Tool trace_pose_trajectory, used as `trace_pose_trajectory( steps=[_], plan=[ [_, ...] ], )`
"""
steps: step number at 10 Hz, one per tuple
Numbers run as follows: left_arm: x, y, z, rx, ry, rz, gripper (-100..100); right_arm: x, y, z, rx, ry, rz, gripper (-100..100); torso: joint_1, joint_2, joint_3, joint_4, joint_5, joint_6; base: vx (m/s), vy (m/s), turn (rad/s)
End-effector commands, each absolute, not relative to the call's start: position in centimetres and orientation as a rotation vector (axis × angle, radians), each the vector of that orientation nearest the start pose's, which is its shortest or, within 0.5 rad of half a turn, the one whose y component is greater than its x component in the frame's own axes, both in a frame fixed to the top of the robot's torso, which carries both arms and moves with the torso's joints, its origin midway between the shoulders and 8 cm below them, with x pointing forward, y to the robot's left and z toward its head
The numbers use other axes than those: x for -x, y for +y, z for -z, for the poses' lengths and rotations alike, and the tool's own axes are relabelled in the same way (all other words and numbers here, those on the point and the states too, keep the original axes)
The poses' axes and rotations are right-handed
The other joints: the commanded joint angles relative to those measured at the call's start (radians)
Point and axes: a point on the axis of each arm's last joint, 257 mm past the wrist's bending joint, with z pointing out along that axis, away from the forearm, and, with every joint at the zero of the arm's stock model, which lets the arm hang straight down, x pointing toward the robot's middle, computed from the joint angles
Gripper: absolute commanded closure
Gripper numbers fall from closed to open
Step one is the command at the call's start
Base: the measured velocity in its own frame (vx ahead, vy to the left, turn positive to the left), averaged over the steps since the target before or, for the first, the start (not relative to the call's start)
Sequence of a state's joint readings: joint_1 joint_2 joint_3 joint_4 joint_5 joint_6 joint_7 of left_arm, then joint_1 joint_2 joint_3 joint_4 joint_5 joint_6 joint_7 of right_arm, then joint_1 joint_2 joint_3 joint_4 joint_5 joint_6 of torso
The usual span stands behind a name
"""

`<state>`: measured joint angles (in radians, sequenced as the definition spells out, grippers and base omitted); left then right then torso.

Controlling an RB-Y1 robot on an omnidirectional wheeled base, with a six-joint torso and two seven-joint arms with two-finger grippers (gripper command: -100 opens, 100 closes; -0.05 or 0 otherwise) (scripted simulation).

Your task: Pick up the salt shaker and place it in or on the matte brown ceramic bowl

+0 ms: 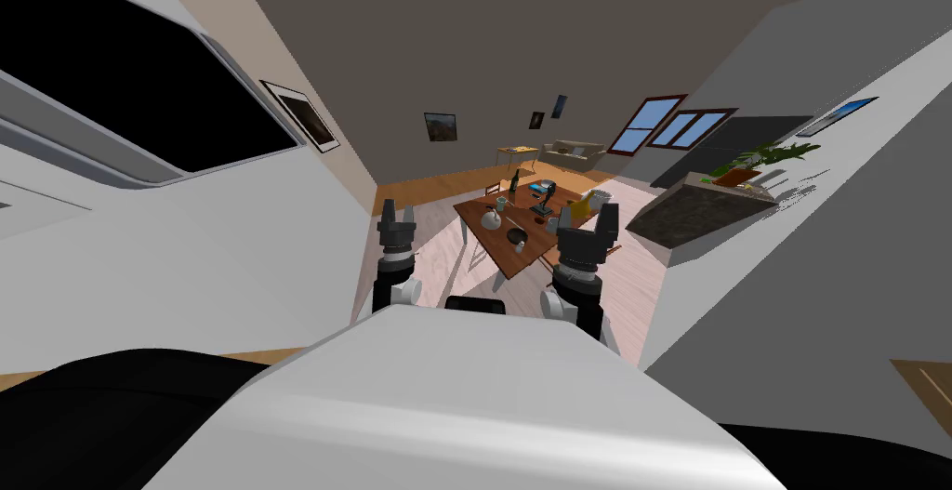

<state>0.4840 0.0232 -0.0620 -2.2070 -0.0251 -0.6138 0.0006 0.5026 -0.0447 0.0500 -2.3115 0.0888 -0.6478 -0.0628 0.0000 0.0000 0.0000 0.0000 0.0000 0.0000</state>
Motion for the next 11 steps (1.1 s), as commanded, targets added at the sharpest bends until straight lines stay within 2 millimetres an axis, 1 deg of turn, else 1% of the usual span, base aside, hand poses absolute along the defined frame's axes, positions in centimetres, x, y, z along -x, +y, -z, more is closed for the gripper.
trace_pose_trajectory(
  steps=[1, 5, 6, 7, 10, 11],
  plan=[
    [-34.3, 25.0, -1.7, 0.588, 0.61, 1.371, 0, -32.3, -23.6, -4.2, -0.443, 0.637, -1.358, -100, 0.0, 0.0, 0.0, 0.0, 0.0, 0.0, -0.014, 0.005, 0.036],
    [-34.3, 25.0, -1.7, 0.588, 0.61, 1.371, 0, -34.6, -23.5, 0.9, -0.408, 0.801, -1.208, -100, 0.0, 0.002, 0.001, 0.0, 0.0, 0.0, -0.029, 0.014, 0.049],
    [-34.3, 25.0, -1.7, 0.588, 0.61, 1.371, 0, -34.9, -23.6, 1.6, -0.421, 0.814, -1.205, -100, 0.001, 0.002, 0.001, 0.0, 0.0, 0.0, -0.018, 0.014, 0.014],
    [-34.3, 25.0, -1.7, 0.588, 0.61, 1.371, 0, -35.5, -23.8, 3.4, -0.41, 0.863, -1.155, -100, 0.001, 0.001, 0.001, 0.0, 0.0, 0.0, -0.012, 0.014, 0.043],
    [-34.3, 25.0, -1.7, 0.588, 0.61, 1.371, 0, -36.6, -24.2, 6.8, -0.378, 0.958, -1.047, -100, 0.001, 0.001, 0.001, 0.0, 0.0, 0.0, -0.016, 0.017, 0.044],
    [-34.3, 25.0, -1.7, 0.588, 0.61, 1.371, 0, -36.8, -24.4, 7.9, -0.394, 0.975, -1.043, -100, 0.001, 0.001, 0.001, 0.0, 0.0, 0.0, -0.01, 0.016, 0.026]
  ],
)
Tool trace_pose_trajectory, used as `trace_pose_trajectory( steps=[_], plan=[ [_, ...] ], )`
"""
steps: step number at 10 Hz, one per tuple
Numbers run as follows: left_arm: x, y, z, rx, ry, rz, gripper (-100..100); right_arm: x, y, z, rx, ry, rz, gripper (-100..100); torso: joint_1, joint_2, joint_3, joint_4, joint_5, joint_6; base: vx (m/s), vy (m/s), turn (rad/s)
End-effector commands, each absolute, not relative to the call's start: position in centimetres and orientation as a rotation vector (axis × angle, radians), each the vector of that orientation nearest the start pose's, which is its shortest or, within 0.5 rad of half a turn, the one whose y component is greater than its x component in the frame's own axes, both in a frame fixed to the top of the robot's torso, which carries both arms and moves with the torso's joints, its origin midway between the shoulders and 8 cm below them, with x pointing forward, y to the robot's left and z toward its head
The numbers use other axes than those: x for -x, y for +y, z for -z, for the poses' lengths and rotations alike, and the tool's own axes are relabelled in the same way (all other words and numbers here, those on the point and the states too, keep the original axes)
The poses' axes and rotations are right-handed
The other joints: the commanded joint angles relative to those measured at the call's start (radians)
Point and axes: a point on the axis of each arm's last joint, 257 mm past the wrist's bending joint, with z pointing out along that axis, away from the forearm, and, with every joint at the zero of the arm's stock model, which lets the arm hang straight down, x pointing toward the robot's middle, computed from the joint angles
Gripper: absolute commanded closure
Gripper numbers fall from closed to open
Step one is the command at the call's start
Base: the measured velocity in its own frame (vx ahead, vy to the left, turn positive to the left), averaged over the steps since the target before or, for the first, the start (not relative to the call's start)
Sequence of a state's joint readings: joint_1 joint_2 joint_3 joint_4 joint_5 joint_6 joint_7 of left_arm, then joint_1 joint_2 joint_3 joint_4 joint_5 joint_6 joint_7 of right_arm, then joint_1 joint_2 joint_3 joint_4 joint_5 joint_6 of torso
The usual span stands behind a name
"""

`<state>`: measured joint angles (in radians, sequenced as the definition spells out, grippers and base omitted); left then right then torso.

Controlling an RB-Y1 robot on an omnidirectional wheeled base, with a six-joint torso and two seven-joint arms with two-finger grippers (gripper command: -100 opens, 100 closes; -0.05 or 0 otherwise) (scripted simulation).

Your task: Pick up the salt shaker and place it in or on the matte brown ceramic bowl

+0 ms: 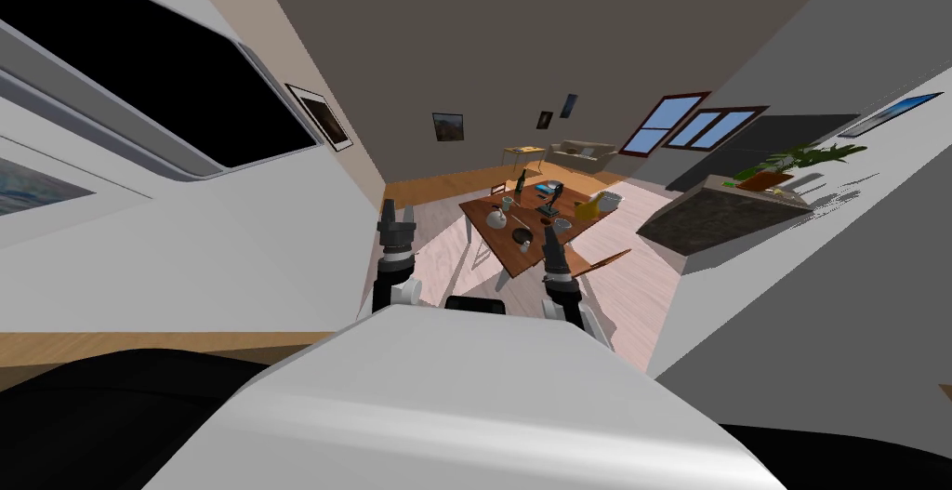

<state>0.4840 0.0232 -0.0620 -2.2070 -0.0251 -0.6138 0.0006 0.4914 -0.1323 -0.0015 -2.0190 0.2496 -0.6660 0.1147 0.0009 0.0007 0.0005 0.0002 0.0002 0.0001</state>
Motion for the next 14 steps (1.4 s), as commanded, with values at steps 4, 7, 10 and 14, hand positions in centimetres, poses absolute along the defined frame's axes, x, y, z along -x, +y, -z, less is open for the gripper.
trace_pose_trajectory(
  steps=[4, 7, 10, 14],
  plan=[
    [-34.3, 25.0, -1.7, 0.588, 0.61, 1.371, 0, -37.7, -25.1, 11.7, -0.355, 1.074, -0.925, -100, -0.001, 0.0, 0.0, 0.0, 0.0, 0.0, -0.006, 0.011, 0.03],
    [-34.3, 25.0, -1.7, 0.588, 0.61, 1.371, 0, -38.2, -25.9, 15.1, -0.355, 1.148, -0.859, -100, 0.0, -0.001, 0.0, 0.0, 0.0, 0.0, -0.005, 0.016, 0.032],
    [-34.3, 25.0, -1.7, 0.588, 0.61, 1.371, 0, -38.7, -27.2, 19.3, -0.309, 1.247, -0.736, -100, 0.0, 0.0, 0.0, 0.0, 0.0, 0.0, -0.005, 0.017, 0.04],
    [-34.3, 25.0, -1.7, 0.588, 0.61, 1.371, 0, -38.9, -28.8, 23.6, -0.263, 1.345, -0.613, -100, 0.0, -0.001, -0.001, 0.0, 0.0, 0.0, 0.003, 0.019, 0.036]
  ],
)
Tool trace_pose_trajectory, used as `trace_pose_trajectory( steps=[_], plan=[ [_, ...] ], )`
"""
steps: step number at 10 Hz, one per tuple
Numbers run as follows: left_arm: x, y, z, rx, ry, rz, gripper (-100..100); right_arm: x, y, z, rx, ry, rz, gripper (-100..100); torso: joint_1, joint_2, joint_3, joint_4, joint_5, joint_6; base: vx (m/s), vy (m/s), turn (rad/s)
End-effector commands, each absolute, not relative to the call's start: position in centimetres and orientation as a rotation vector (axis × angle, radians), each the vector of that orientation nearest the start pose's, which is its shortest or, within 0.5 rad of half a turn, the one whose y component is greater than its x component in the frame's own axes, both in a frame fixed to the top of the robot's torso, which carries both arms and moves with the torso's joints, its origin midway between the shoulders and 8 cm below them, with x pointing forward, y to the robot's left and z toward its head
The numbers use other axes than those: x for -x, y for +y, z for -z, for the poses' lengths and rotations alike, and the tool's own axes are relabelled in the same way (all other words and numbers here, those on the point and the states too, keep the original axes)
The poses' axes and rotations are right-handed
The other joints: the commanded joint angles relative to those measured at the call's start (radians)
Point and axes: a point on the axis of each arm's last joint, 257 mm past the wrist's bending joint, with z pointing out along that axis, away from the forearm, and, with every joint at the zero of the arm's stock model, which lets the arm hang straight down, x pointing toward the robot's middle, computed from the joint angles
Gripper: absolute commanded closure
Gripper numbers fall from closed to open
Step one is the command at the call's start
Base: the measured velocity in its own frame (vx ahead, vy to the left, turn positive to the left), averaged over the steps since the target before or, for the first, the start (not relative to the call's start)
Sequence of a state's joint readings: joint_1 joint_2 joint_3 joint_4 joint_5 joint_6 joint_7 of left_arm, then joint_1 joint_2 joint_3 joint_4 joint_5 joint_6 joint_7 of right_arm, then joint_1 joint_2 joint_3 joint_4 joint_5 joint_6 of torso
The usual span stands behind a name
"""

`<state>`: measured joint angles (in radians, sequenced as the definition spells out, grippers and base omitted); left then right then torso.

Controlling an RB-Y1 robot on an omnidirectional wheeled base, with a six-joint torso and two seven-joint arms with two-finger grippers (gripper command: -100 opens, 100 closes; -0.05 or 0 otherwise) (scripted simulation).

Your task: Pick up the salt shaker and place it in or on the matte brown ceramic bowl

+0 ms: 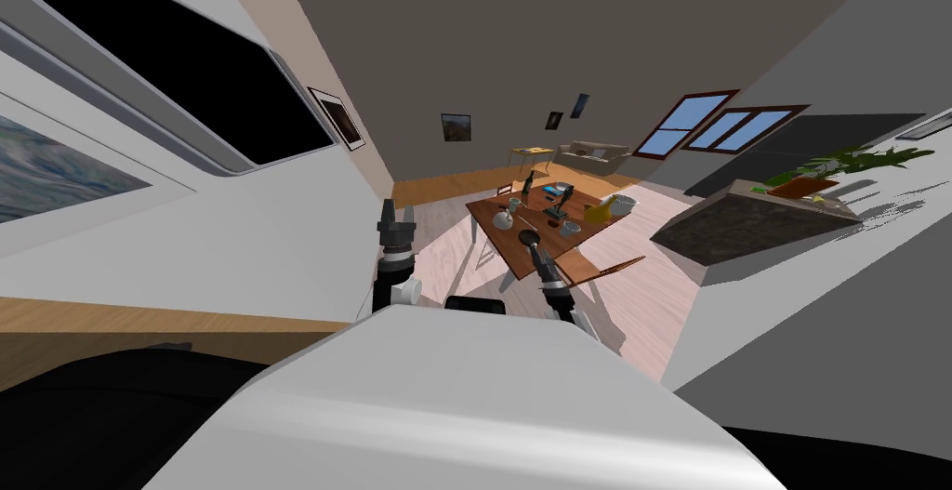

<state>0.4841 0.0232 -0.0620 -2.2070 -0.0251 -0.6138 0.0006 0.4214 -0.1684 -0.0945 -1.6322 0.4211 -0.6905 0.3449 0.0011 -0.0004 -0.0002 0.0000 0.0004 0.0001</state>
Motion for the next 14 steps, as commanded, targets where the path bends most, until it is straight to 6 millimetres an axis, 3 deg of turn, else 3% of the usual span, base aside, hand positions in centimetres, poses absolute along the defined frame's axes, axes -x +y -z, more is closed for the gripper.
trace_pose_trajectory(
  steps=[1, 6, 14],
  plan=[
    [-34.3, 25.0, -1.7, 0.588, 0.61, 1.371, 0, -38.8, -29.0, 24.6, -0.276, 1.364, -0.61, -100, 0.0, 0.0, 0.0, 0.0, 0.0, 0.0, 0.006, 0.016, 0.023],
    [-34.3, 25.0, -1.7, 0.588, 0.61, 1.371, 0, -38.4, -31.1, 29.8, -0.243, 1.478, -0.489, -100, 0.0, 0.0, 0.0, 0.0, 0.0, 0.0, 0.008, 0.015, 0.027],
    [-34.3, 25.1, -1.7, 0.588, 0.61, 1.371, 0, -37.2, -34.4, 36.3, -0.19, 1.625, -0.326, -100, 0.0, -0.001, 0.0, 0.0, 0.0, 0.0, 0.014, 0.013, 0.023]
  ],
)
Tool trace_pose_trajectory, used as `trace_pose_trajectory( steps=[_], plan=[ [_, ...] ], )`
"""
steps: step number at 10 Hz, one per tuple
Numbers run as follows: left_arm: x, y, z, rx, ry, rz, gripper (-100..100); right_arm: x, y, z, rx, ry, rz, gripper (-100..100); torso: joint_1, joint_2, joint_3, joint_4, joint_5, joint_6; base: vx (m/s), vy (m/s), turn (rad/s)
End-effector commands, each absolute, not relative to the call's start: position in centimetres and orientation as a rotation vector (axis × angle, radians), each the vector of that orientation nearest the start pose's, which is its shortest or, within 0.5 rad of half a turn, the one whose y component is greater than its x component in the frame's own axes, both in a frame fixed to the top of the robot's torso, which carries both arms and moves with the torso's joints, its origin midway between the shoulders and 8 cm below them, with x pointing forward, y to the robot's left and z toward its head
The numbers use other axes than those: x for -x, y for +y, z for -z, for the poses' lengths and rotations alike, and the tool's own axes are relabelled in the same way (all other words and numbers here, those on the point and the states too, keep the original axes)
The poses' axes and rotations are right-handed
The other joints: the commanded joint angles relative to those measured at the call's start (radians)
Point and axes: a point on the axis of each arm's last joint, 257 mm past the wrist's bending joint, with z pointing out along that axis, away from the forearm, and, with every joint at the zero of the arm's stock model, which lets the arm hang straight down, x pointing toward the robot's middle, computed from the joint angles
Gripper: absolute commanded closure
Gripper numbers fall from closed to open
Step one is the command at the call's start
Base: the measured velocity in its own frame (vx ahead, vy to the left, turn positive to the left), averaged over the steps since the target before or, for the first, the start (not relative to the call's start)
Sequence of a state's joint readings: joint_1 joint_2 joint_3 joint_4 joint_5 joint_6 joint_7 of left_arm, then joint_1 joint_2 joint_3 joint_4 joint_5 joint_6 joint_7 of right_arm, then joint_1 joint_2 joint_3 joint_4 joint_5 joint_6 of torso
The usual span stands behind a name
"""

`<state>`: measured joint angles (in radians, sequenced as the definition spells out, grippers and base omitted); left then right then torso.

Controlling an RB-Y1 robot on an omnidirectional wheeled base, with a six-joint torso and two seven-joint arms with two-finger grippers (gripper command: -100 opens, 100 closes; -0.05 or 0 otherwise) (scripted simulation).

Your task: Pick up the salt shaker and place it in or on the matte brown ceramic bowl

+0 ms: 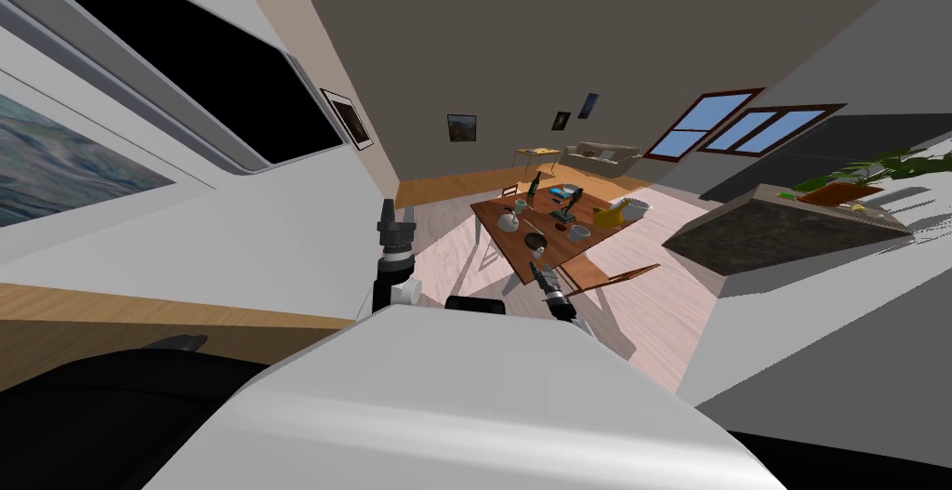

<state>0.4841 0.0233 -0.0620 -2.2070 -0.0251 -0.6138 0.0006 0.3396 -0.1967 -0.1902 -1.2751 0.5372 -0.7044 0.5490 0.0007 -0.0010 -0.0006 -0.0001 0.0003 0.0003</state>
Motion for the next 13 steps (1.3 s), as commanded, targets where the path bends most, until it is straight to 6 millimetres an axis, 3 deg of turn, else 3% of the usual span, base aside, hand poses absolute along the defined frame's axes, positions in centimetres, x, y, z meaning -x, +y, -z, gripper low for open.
trace_pose_trajectory(
  steps=[1, 7, 9, 13],
  plan=[
    [-34.3, 25.1, -1.7, 0.588, 0.61, 1.371, 0, -37.2, -34.4, 36.3, -0.19, 1.625, -0.326, -100, 0.0, 0.0, 0.0, 0.0, 0.0, 0.0, 0.007, 0.005, -0.005],
    [-34.3, 25.1, -1.7, 0.588, 0.61, 1.371, 0, -35.9, -37.7, 41.1, -0.141, 1.74, -0.185, -100, 0.0, -0.001, 0.0, 0.0, 0.0, 0.0, 0.023, 0.015, 0.023],
    [-34.3, 25.1, -1.7, 0.588, 0.61, 1.371, 0, -36.0, -38.7, 41.5, -0.115, 1.753, -0.144, -100, 0.0, 0.0, 0.0, 0.0, 0.0, 0.0, 0.015, 0.013, 0.012],
    [-34.3, 25.1, -1.7, 0.588, 0.61, 1.371, 0, -34.9, -40.8, 44.3, -0.103, 1.822, -0.069, -100, 0.0, -0.001, 0.0, 0.0, 0.0, 0.0, 0.03, 0.013, 0.016]
  ],
)
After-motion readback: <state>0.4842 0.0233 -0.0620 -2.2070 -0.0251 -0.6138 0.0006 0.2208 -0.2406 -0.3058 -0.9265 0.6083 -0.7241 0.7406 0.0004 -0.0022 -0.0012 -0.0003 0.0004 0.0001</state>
